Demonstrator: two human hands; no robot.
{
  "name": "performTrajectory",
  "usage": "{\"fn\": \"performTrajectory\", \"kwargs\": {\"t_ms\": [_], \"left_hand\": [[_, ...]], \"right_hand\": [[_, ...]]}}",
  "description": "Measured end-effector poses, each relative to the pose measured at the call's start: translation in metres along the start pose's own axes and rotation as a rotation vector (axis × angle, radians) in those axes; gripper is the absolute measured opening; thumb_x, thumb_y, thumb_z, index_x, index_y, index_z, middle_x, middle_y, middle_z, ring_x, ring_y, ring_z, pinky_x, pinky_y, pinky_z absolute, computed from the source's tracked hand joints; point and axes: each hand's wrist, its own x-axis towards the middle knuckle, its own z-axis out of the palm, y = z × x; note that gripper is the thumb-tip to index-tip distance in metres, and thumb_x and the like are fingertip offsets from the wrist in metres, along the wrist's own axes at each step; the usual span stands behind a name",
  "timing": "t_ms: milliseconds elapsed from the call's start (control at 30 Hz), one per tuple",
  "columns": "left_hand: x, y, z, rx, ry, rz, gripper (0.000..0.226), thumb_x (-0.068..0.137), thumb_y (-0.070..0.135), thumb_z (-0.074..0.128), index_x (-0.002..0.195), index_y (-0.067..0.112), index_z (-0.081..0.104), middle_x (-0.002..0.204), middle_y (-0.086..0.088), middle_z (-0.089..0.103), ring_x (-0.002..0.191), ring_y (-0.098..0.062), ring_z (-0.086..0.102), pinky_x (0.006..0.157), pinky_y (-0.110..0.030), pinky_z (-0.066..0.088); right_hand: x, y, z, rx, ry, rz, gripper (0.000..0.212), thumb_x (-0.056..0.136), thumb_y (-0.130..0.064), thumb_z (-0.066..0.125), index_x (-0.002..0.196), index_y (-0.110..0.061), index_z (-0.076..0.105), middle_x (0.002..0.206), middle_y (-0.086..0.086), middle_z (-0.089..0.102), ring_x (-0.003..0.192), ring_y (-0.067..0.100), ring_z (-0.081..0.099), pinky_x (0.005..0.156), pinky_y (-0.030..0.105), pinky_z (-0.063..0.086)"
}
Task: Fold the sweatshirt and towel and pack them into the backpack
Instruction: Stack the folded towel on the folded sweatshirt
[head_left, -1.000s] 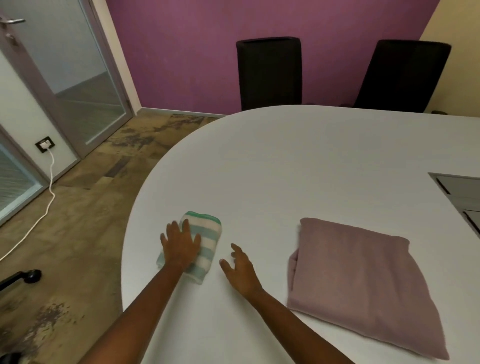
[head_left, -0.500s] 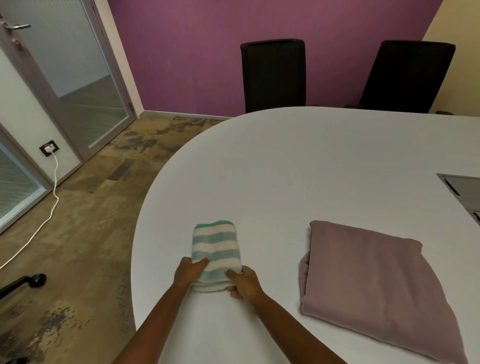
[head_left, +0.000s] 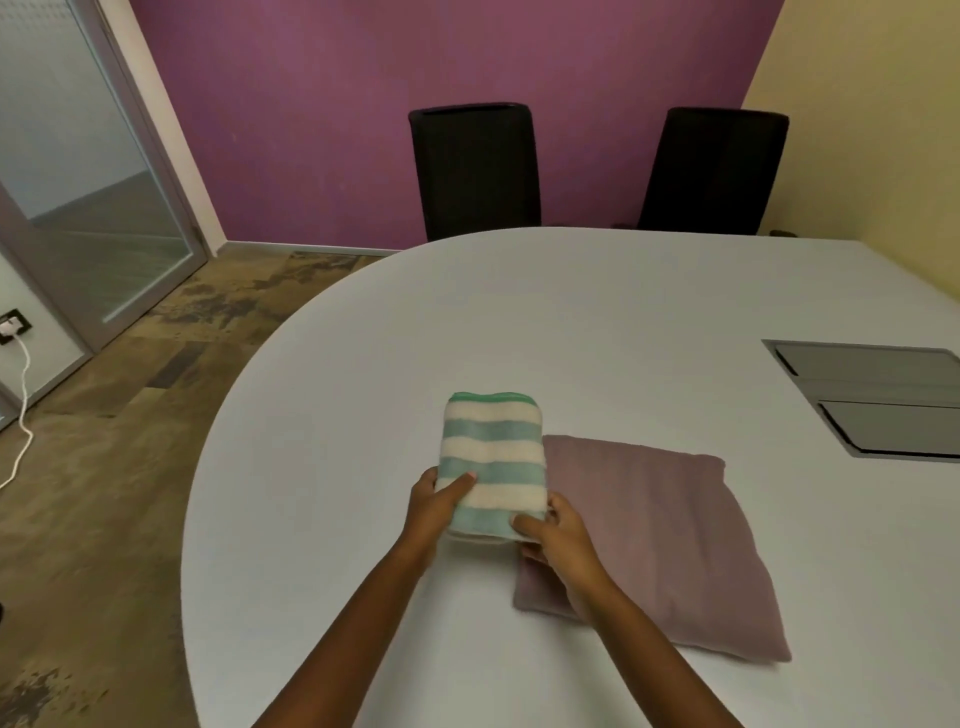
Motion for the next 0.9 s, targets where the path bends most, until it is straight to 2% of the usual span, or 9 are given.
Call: {"fn": "performTrajectory", "kwargs": {"t_ms": [200, 267, 400, 533, 600, 667, 767, 833, 900], "left_hand": [[-0.011, -0.006, 0.078, 0.022, -0.159, -0.042, 0.037, 0.087, 0.016, 0.062, 0.120, 0.003, 0.052, 0.108, -0.011, 0.062, 0.085, -0.015, 0.062, 0.058, -0.013, 0.054], [-0.014, -0.011, 0.101, 0.024, -0.215, -0.075, 0.038, 0.088, 0.016, 0.062, 0.122, 0.003, 0.052, 0.110, -0.012, 0.063, 0.088, -0.017, 0.063, 0.061, -0.015, 0.055], [-0.018, -0.025, 0.134, 0.093, -0.298, -0.134, 0.037, 0.088, 0.019, 0.063, 0.121, 0.006, 0.053, 0.109, -0.008, 0.065, 0.092, -0.018, 0.063, 0.061, -0.013, 0.054], [-0.021, -0.033, 0.146, 0.218, -0.276, -0.137, 0.064, 0.075, 0.034, 0.072, 0.126, 0.002, 0.050, 0.118, -0.013, 0.063, 0.103, -0.025, 0.063, 0.083, -0.032, 0.055], [-0.025, -0.027, 0.148, 0.286, -0.226, -0.108, 0.054, 0.084, 0.031, 0.066, 0.125, 0.003, 0.047, 0.121, -0.011, 0.060, 0.101, -0.022, 0.060, 0.085, -0.031, 0.051], [-0.023, -0.023, 0.144, 0.450, -0.110, -0.026, 0.055, 0.086, 0.040, 0.062, 0.127, 0.008, 0.046, 0.125, -0.007, 0.055, 0.105, -0.021, 0.056, 0.089, -0.031, 0.048], [-0.016, -0.018, 0.134, 0.707, 0.041, 0.049, 0.079, 0.078, 0.059, 0.060, 0.138, 0.014, 0.037, 0.138, -0.011, 0.044, 0.125, -0.029, 0.045, 0.105, -0.043, 0.038], [-0.014, -0.012, 0.129, 0.766, 0.044, -0.039, 0.095, 0.074, 0.064, 0.061, 0.145, 0.014, 0.023, 0.147, -0.014, 0.031, 0.134, -0.033, 0.034, 0.109, -0.046, 0.030], [-0.011, -0.014, 0.122, 0.663, -0.027, -0.189, 0.118, 0.059, 0.073, 0.060, 0.148, 0.013, 0.012, 0.152, -0.016, 0.021, 0.138, -0.035, 0.027, 0.111, -0.047, 0.027]], "right_hand": [[-0.022, -0.011, -0.074, -0.060, 0.135, -0.008, 0.028, 0.086, -0.006, 0.058, 0.111, -0.013, 0.048, 0.098, -0.002, 0.061, 0.084, 0.009, 0.059, 0.060, 0.016, 0.049], [-0.027, -0.010, -0.096, -0.082, 0.182, 0.009, 0.028, 0.086, -0.006, 0.058, 0.111, -0.012, 0.048, 0.096, -0.003, 0.060, 0.081, 0.009, 0.058, 0.057, 0.015, 0.048], [-0.033, -0.005, -0.132, -0.124, 0.239, 0.066, 0.031, 0.086, -0.008, 0.058, 0.116, -0.011, 0.048, 0.093, -0.004, 0.059, 0.081, 0.010, 0.057, 0.061, 0.020, 0.047], [-0.041, 0.000, -0.149, -0.238, 0.192, 0.162, 0.029, 0.089, -0.019, 0.058, 0.116, -0.013, 0.051, 0.094, -0.004, 0.060, 0.082, 0.013, 0.057, 0.058, 0.019, 0.045], [-0.041, 0.002, -0.157, -0.365, 0.228, 0.148, 0.037, 0.090, -0.029, 0.057, 0.122, -0.011, 0.051, 0.107, 0.003, 0.061, 0.093, 0.018, 0.058, 0.069, 0.023, 0.049], [-0.040, 0.002, -0.168, -0.516, 0.337, 0.070, 0.049, 0.089, -0.039, 0.055, 0.127, -0.009, 0.049, 0.117, 0.007, 0.058, 0.102, 0.020, 0.055, 0.087, 0.029, 0.045], [-0.040, -0.004, -0.182, -0.627, 0.515, -0.045, 0.063, 0.086, -0.048, 0.054, 0.134, -0.009, 0.043, 0.127, 0.013, 0.050, 0.115, 0.027, 0.049, 0.099, 0.039, 0.040], [-0.036, -0.011, -0.190, -0.685, 0.551, 0.007, 0.068, 0.086, -0.048, 0.054, 0.140, -0.011, 0.034, 0.141, 0.013, 0.037, 0.129, 0.030, 0.037, 0.104, 0.046, 0.034], [-0.031, -0.016, -0.198, -0.654, 0.525, 0.139, 0.078, 0.085, -0.053, 0.053, 0.144, -0.010, 0.025, 0.148, 0.014, 0.027, 0.134, 0.033, 0.030, 0.107, 0.049, 0.029]]}}
